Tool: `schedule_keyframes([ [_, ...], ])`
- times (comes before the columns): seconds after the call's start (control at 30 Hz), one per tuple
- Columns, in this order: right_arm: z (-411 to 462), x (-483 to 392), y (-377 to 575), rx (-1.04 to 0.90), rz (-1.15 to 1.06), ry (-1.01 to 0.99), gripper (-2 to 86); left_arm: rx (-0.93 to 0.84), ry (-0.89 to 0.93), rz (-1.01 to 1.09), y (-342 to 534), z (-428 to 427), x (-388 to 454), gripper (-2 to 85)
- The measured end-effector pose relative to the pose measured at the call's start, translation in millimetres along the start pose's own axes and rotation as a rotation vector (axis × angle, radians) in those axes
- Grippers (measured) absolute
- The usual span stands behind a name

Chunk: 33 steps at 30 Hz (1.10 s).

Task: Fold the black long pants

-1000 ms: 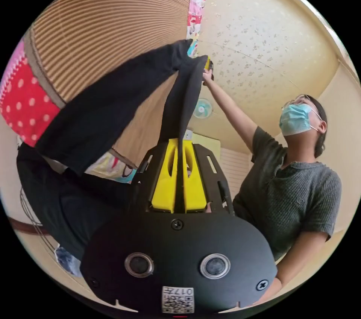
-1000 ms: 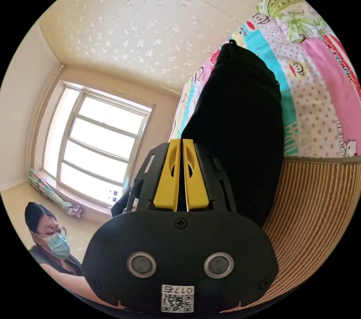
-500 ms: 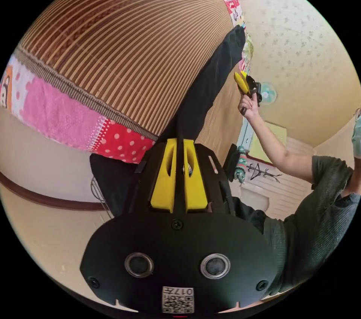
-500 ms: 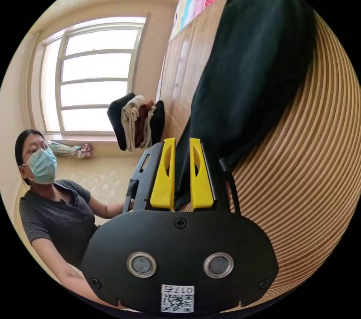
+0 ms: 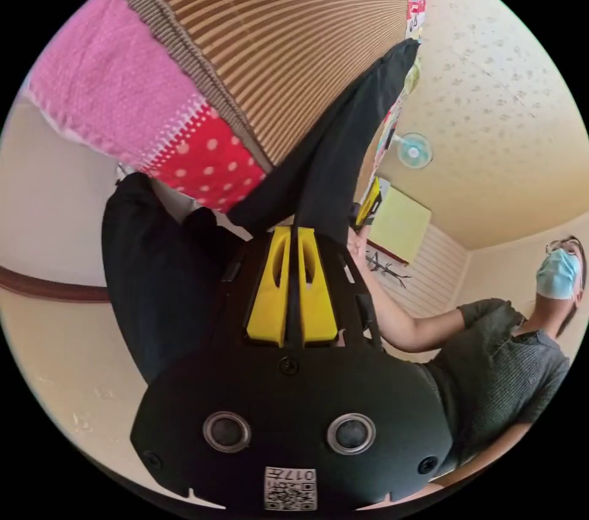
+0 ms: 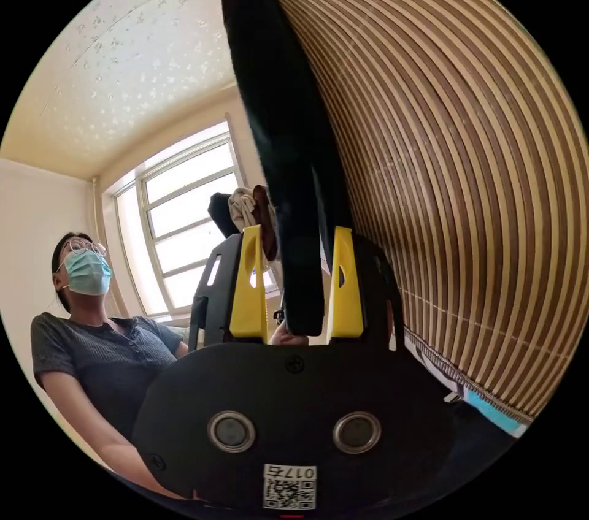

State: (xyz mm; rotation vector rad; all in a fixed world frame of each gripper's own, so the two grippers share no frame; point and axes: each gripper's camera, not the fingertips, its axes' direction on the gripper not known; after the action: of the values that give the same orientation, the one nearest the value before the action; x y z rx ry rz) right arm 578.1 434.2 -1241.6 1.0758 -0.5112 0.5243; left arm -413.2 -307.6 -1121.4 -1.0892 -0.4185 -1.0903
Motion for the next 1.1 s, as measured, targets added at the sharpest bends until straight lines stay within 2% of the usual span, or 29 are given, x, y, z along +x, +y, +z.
schedule_keyframes([
  [0.07,9.5,7.1,-3.5,-0.029,0.000,0.040,13.9,-0.050,-0.178,0.112,-4.2,4.2,21.8,-0.5],
  [0.2,29.5,8.9,-12.2,-0.114,-0.029,0.169,7.8,-0.130,-0.233,0.226,-1.4,9.1,53.2,-0.4],
  [0.23,32.6,8.4,-12.9,-0.130,-0.033,0.196,6.4,-0.135,-0.190,0.271,3.2,6.3,61.6,-0.4],
  [0.27,36.4,4.1,-12.6,-0.144,-0.063,0.245,4.7,-0.134,-0.057,0.317,8.6,1.1,66.1,-0.4],
  [0.3,36.2,-3.2,-10.6,-0.139,-0.124,0.223,3.5,-0.129,0.049,0.327,10.7,-2.2,65.1,-0.3],
  [0.33,35.0,-6.0,-9.7,-0.133,-0.150,0.188,3.1,-0.102,0.256,0.296,14.5,-8.5,55.7,-0.2],
  [0.37,31.6,-7.8,-8.6,-0.111,-0.179,0.098,2.7,-0.038,0.376,0.229,20.5,-14.9,40.6,-0.1],
  [0.4,30.5,-3.9,-8.0,-0.087,-0.156,0.077,2.5,-0.008,0.372,0.188,24.1,-17.4,33.1,-0.1],
  [0.47,38.8,3.5,-7.5,-0.084,-0.122,0.173,2.8,0.029,0.170,0.085,32.7,-19.0,14.4,0.5],
  [0.57,62.0,17.3,-9.5,-0.142,-0.074,0.384,3.9,0.092,0.092,-0.026,36.0,-20.7,1.4,2.9],
  [0.63,68.5,20.7,-7.2,-0.159,-0.092,0.433,5.0,0.188,0.036,-0.057,42.1,-29.8,7.2,6.0],
  [0.7,62.6,21.5,-3.3,-0.120,-0.097,0.422,7.1,0.257,-0.089,-0.033,46.0,-39.2,26.9,8.9],
  [0.77,52.8,20.5,-2.4,-0.070,-0.098,0.440,7.9,0.294,-0.259,0.095,42.4,-41.7,66.8,10.9],
  [0.87,41.1,21.0,-10.1,-0.009,-0.108,0.453,9.0,0.170,-0.335,0.313,12.2,-16.4,108.5,11.3],
  [1.1,57.7,38.5,-46.5,-0.080,-0.152,0.442,7.9,-0.085,-0.459,0.487,-43.2,59.5,141.4,10.7],
])
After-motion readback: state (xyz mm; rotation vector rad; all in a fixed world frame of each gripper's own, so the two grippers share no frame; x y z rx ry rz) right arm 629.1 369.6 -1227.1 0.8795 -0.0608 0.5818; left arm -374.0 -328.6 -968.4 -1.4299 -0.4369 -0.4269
